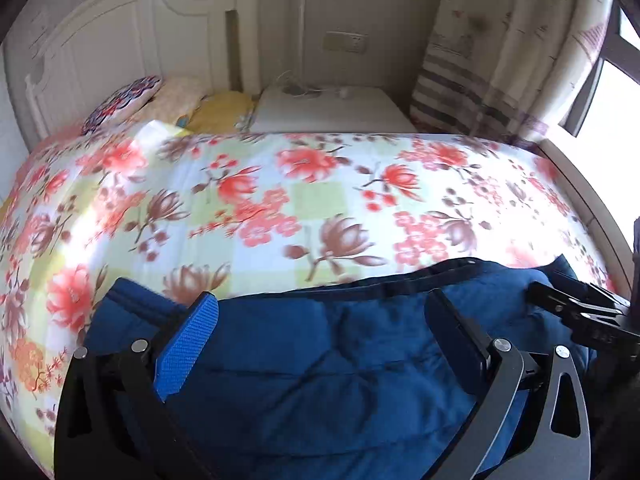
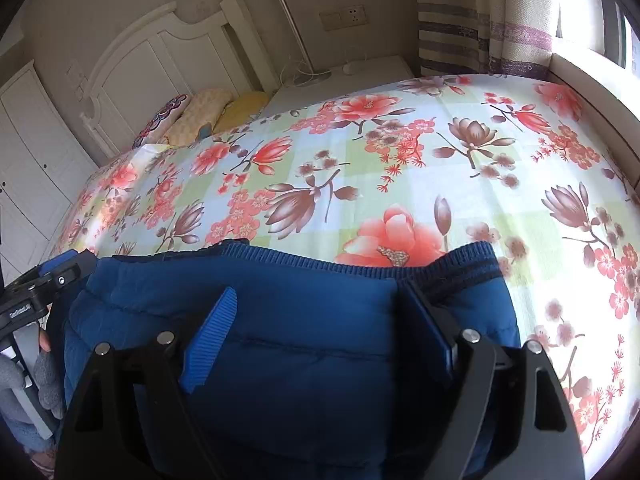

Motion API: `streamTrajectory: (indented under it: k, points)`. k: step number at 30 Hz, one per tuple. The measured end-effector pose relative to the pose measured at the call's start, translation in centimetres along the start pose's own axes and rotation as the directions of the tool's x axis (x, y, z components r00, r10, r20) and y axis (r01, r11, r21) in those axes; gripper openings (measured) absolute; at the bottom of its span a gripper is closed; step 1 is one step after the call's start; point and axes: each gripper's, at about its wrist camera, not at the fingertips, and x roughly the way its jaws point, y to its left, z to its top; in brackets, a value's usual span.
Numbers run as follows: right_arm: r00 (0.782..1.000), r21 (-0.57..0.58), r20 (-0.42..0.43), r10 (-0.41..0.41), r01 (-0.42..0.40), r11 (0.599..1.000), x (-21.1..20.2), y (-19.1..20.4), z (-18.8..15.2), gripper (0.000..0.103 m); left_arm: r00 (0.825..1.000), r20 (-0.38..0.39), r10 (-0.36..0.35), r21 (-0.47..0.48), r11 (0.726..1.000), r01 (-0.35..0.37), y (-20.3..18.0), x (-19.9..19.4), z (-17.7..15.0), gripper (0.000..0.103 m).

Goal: Fold large clothes

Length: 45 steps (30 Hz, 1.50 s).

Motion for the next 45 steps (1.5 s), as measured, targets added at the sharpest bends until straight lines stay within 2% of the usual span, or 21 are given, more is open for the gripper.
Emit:
streamTrajectory:
  k: [1,2,3,4,10,13,16,18,19,21,23,25,26,28,31,32,33,34,38,42,45]
  points:
    - [1.0,-0.003,-0.001,-0.005,0.005,1.0,0.0,0.1,0.0,0.082,1.0,0.002,0.007,0.065,0.998,-0.007,-2.2,0.6,-0.2,0.099]
    - [1.0,-0.003,-0.001,-0.007,0.007,1.0,0.0,0.1,0.0,0.082,0.999,-0.017,0.049,0.133,0.99,-0.047,-3.8,1.9,-0.8,0.099]
    - [1.0,-0.004,0.002,-0.001,0.001,1.0,0.0,0.2,0.0,0.082,0.992,-0.076,0.103,0.198,0.976,-0.086,-5.1,4.1,-1.6,0.099]
    - [1.0,-0.012,0.003,-0.007,0.007,1.0,0.0,0.4,-0.1,0.082,0.989,-0.105,0.1,0.21,0.975,-0.076,-5.4,5.2,-2.1,0.099]
    - [1.0,-0.022,-0.003,-0.03,0.03,0.999,0.1,0.7,-0.2,0.082,0.996,-0.078,0.053,0.193,0.98,-0.038,-3.9,3.8,-2.2,0.099]
    - [1.0,-0.019,-0.003,-0.026,0.026,0.999,0.1,0.6,-0.1,0.082,0.995,-0.046,0.087,0.117,0.99,-0.081,0.6,2.2,-1.1,0.099]
    - [1.0,-0.019,-0.003,-0.026,0.026,0.999,0.1,0.6,-0.1,0.082,0.984,-0.077,0.161,0.002,0.987,-0.161,7.5,2.3,-1.1,0.099]
    - [1.0,-0.021,-0.004,-0.028,0.028,0.999,0.2,0.6,-0.2,0.083,0.993,-0.114,0.044,-0.15,0.987,-0.061,11.8,2.8,-2.3,0.099]
    - [0.999,-0.027,-0.004,-0.035,0.035,0.999,0.2,0.7,-0.2,0.083,0.992,-0.118,-0.034,-0.242,0.97,0.004,13.5,3.2,-2.8,0.099]
    - [0.999,-0.034,-0.006,-0.049,0.049,0.998,0.3,0.9,-0.2,0.083,0.993,-0.111,-0.038,-0.253,0.967,0.008,13.6,3.3,-2.9,0.099]
    - [0.996,-0.053,-0.017,-0.087,0.086,0.995,0.2,1.5,0.0,0.083,0.993,-0.114,0.022,-0.203,0.978,-0.044,12.6,3.6,-2.8,0.099]
    - [0.977,-0.109,0.02,-0.211,0.212,0.971,-0.8,3.6,0.2,0.083,0.993,-0.111,0.049,-0.178,0.982,-0.069,12.1,3.7,-2.8,0.099]
    - [0.974,-0.131,0.044,-0.221,0.225,0.966,-1.4,4.8,0.2,0.083,0.993,-0.111,0.046,-0.182,0.981,-0.065,12.3,3.7,-2.8,0.099]
    - [0.99,-0.212,0.08,-0.118,0.132,0.968,-2.6,8.8,-0.2,0.084,0.994,-0.11,0.023,-0.202,0.978,-0.045,12.5,3.7,-2.8,0.099]
    - [0.996,-0.386,0.045,-0.083,0.094,0.918,-1.4,14.8,-2.4,0.087,0.994,-0.106,0.019,-0.206,0.978,-0.041,12.5,3.5,-2.8,0.099]
    - [0.995,-0.47,-0.003,-0.1,0.087,0.878,0.3,16.6,-3.8,0.088,0.994,-0.105,0.022,-0.203,0.978,-0.043,12.5,3.4,-2.9,0.099]
    - [0.987,-0.543,-0.034,-0.159,0.115,0.831,2.3,17.8,-5.2,0.09,0.995,-0.102,0.022,-0.202,0.978,-0.042,12.5,3.4,-2.9,0.099]
    - [0.985,-0.552,-0.021,-0.169,0.13,0.824,2.8,18.0,-5.6,0.092,0.995,-0.099,0.019,-0.205,0.978,-0.039,12.5,3.2,-3.0,0.099]
    - [0.995,-0.442,-0.072,-0.063,0.024,0.897,1.5,15.5,-4.5,0.092,0.995,-0.096,0.01,-0.214,0.976,-0.03,12.8,3.2,-3.0,0.099]
    - [0.992,-0.365,0.033,-0.125,0.128,0.922,-3.3,11.6,-4.4,0.092,0.996,-0.093,0.008,-0.214,0.976,-0.028,12.8,3.2,-3.0,0.099]
    - [0.979,-0.257,0.05,-0.199,0.205,0.944,-5.0,6.5,-5.0,0.092,0.996,-0.092,0.009,-0.214,0.976,-0.029,12.8,3.2,-3.0,0.099]
